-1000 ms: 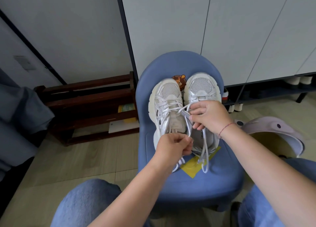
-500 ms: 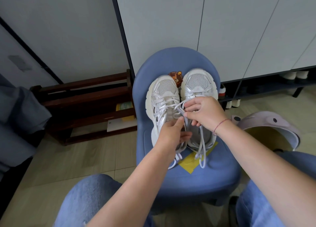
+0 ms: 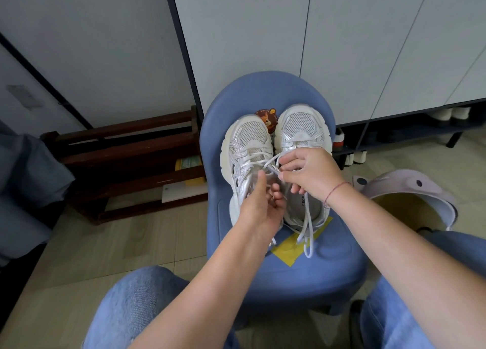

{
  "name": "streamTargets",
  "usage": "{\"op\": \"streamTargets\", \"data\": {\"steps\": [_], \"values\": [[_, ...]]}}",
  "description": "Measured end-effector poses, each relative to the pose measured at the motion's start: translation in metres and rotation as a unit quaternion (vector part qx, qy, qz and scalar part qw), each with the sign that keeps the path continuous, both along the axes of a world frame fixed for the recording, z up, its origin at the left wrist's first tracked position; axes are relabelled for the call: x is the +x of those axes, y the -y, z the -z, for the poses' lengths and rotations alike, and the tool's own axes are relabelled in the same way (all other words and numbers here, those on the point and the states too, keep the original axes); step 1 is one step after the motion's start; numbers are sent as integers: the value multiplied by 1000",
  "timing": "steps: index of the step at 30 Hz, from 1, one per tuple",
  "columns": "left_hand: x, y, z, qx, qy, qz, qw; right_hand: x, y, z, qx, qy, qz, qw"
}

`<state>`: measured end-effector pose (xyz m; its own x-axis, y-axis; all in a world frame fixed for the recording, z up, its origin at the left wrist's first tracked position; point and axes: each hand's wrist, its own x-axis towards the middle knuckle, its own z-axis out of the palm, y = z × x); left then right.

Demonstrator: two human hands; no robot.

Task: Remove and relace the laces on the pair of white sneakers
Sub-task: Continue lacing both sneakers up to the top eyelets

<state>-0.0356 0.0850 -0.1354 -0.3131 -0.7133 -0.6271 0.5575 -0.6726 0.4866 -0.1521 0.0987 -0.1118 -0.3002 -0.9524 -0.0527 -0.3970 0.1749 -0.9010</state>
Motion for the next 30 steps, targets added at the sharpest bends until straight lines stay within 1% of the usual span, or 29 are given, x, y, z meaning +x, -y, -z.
{"op": "streamTargets", "data": {"steps": [3,6,8,9,12,14,16,18,19,20,21,22,23,24,26,28,30], "values": [[-1,-2,1,-11,5,-5,1000,0,-1,-1,0,-1,1,1000],[0,-6,0,-47,49,23,997,0,-1,-1,-1,7,3,1000],[4,-13,-2,-99,116,101,983,0,-1,0,-2,13,6,1000],[7,-18,-3,-129,151,156,968,0,0,0,-2,13,7,1000],[21,-30,-2,-212,230,307,899,-1,1,1,-1,14,5,1000],[34,-35,-4,-257,259,404,839,-1,1,1,0,14,3,1000],[44,-41,-8,-299,272,512,758,-1,1,0,0,10,1,1000],[50,-46,-10,-328,303,592,671,-1,1,0,1,8,1,1000],[52,-46,-10,-342,334,613,629,-1,1,0,2,8,1,1000],[53,-44,-10,-355,363,623,595,-1,1,0,2,8,2,1000],[56,-40,-10,-364,386,622,575,-1,1,0,2,8,2,1000],[58,-35,-11,-369,403,612,572,-1,1,0,3,10,2,1000],[61,-30,-11,-373,418,587,584,0,1,0,3,10,3,1000],[63,-25,-12,-378,437,545,608,0,1,0,2,10,4,1000],[65,-15,-12,-394,473,420,666,0,1,-1,2,7,5,1000],[59,-10,-10,-403,483,310,712,0,1,-1,2,5,6,1000],[47,-11,-10,-386,452,276,755,0,1,0,1,7,7,1000]]}}
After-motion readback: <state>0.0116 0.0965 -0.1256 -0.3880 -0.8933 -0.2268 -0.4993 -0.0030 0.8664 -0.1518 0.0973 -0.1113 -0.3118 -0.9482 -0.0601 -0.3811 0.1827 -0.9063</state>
